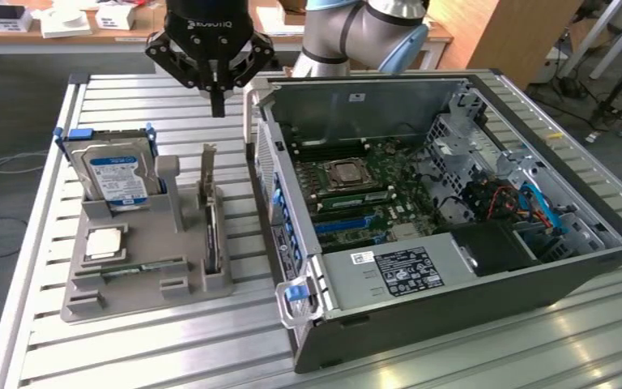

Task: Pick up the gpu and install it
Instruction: 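Reach for the gpu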

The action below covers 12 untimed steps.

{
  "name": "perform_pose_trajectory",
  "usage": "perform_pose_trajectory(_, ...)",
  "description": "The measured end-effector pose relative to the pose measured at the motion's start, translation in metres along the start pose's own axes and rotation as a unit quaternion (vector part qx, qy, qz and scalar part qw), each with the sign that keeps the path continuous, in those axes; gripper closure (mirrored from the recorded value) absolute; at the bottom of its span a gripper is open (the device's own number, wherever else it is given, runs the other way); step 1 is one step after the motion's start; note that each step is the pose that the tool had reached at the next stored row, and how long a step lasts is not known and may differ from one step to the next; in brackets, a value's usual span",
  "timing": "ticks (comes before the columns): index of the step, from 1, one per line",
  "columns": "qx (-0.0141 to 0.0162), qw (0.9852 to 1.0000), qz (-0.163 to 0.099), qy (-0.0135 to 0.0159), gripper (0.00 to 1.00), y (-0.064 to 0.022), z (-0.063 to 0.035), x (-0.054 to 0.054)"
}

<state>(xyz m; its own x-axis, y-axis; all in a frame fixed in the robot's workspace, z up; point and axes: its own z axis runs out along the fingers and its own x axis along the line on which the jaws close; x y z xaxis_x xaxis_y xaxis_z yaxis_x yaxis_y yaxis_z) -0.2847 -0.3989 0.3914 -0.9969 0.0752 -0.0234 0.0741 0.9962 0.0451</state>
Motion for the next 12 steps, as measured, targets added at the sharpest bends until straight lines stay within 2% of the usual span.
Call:
perform_pose_trajectory(6, 0.0, 1.0, 0.0, 0.0001, 0.89, -0.0011, -0.0001, 0.0)
perform_pose_trajectory(12, 0.0, 1.0, 0.0, 0.0001, 0.89, -0.0122, -0.0006, 0.0)
